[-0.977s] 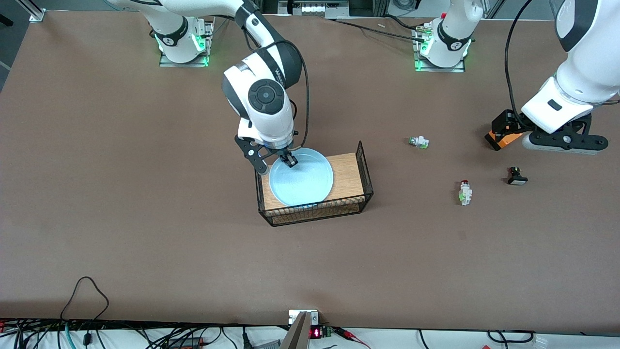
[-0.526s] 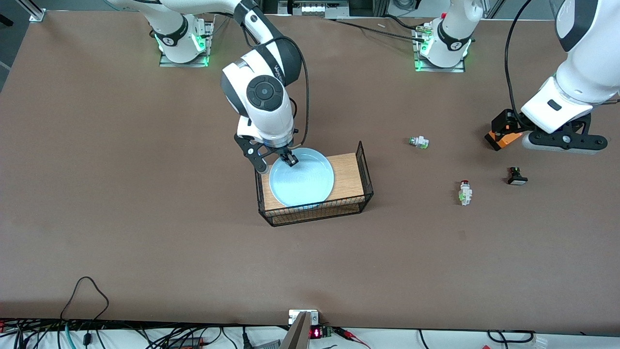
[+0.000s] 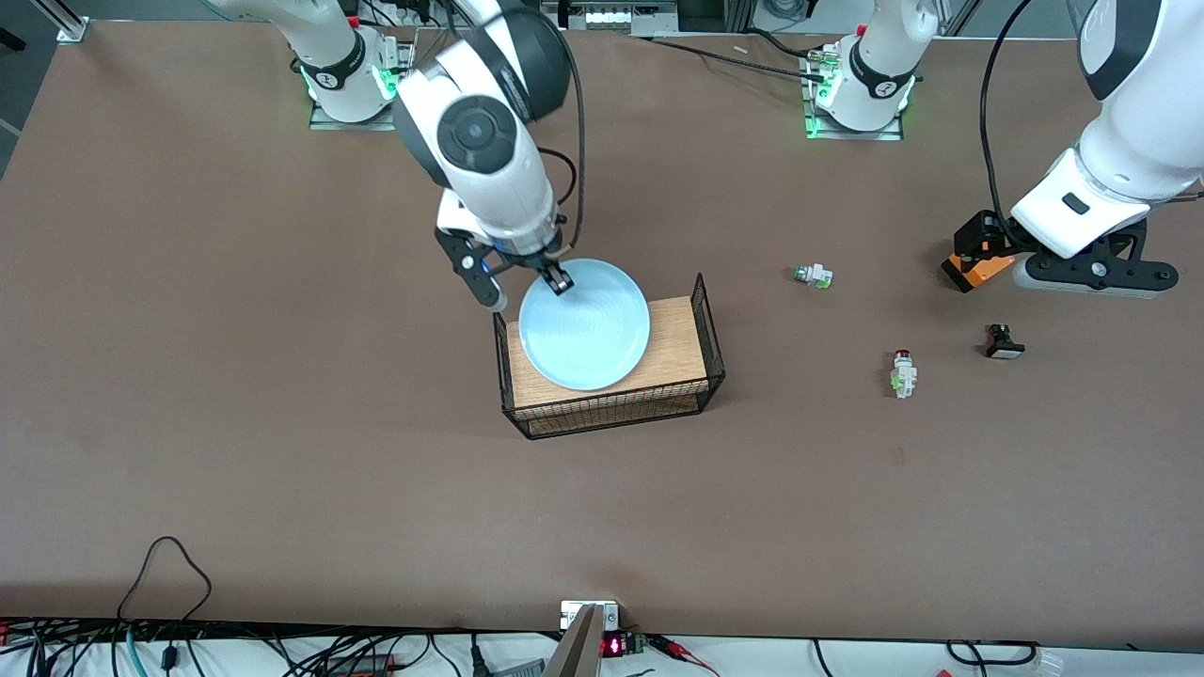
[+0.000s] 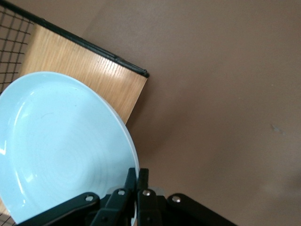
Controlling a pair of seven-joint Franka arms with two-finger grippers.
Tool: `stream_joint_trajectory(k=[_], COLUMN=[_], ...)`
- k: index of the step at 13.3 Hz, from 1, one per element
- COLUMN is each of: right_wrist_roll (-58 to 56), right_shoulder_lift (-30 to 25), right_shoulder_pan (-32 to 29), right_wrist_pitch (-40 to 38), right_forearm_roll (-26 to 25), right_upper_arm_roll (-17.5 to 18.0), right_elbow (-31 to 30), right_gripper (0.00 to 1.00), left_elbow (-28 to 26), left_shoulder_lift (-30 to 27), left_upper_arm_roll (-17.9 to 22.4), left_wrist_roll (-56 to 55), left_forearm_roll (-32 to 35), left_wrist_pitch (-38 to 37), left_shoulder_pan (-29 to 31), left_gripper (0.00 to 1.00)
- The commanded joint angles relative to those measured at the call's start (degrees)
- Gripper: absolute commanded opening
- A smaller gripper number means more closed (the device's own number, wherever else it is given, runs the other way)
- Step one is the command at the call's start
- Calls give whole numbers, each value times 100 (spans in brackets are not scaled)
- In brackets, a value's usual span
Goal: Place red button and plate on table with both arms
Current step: 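Lift the plate out of the basket and carry it beside the basket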
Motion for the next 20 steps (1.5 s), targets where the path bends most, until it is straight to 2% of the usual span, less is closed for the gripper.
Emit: stream_joint_trajectory(k=[1, 5, 8, 10, 11, 14, 20], right_wrist_roll=[7, -150, -1551, -3235, -4219, -6359, -8892], right_shoulder_lift=[-251, -646, -787, -857, -910, -972, -998], right_shoulder_pan=[-122, -280, -604, -964, -1166, -1860, -3144], right_wrist_pitch=[-407, -1188, -2180, -2446, -2464, -2368, -816], right_forearm_roll=[164, 323, 253, -114, -395, -713, -758], right_upper_arm_roll=[-7, -183, -253, -289, -289, -289, -289], right_elbow=[84, 172, 558, 560, 464, 121, -1073], right_gripper=[0, 0, 0, 0, 0, 0, 0], left_elbow=[195, 222, 222, 222, 222, 222, 222], left_shoulder_lift=[38, 38, 38, 47, 38, 38, 47], left_upper_arm_roll=[-19, -90, -107, -116, -116, -116, -125], left_wrist_roll=[-40, -198, -207, -198, -198, -198, -198], left_forearm_roll=[-73, -73, -65, -65, -65, -65, -65], left_wrist_pitch=[-151, -283, -283, -283, -283, -283, -283], left_shoulder_pan=[-53, -45, -45, -45, -45, -45, -45], left_gripper=[100, 100, 100, 100, 100, 100, 100])
